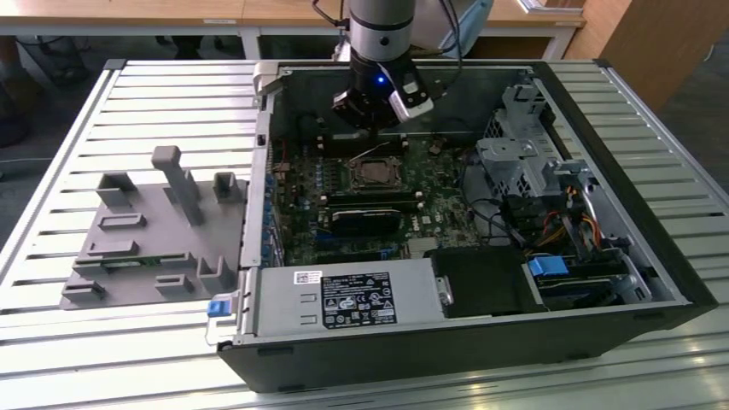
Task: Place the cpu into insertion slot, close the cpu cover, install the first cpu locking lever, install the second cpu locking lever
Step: 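Install the first cpu locking lever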
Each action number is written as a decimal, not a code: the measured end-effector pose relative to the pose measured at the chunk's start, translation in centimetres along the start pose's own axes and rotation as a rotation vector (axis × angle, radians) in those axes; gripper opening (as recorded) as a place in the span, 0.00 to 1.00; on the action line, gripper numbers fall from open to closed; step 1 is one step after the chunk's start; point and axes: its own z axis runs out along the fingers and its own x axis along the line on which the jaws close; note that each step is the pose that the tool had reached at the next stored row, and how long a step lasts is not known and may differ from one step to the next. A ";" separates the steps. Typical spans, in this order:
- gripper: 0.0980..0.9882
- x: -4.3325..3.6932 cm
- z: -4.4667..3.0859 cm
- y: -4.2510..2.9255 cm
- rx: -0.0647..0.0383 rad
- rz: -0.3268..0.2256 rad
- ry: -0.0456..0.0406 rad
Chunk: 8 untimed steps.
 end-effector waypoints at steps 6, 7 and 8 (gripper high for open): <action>0.01 -0.61 0.29 0.00 0.000 -0.001 0.0002; 0.01 -0.71 0.32 0.00 0.000 -0.001 0.0001; 0.01 -0.80 0.35 0.00 0.000 -0.002 0.0002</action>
